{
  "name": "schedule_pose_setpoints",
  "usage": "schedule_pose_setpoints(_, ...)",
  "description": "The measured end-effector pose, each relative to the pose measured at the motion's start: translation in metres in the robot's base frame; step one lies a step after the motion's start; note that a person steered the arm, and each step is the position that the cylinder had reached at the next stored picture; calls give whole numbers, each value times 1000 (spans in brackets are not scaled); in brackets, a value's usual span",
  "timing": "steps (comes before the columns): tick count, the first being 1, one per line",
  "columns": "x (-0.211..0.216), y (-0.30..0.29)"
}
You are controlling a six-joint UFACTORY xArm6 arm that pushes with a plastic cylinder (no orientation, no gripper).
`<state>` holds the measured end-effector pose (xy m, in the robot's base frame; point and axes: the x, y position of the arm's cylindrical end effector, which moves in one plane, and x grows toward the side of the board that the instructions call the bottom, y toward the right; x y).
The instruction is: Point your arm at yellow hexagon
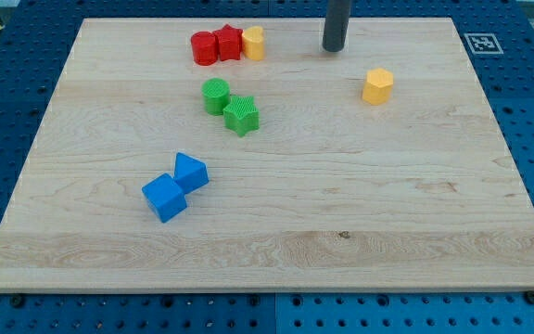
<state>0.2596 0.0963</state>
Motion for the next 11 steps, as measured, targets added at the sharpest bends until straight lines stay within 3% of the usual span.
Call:
schedule_pose_setpoints(2,14,0)
schedule_pose_setpoints(3,35,28)
schedule_pose_setpoints(6,46,140)
schedule_pose_setpoints(8,133,107)
schedule_pose_setpoints(9,143,69)
schedule_pose_setpoints(11,80,69)
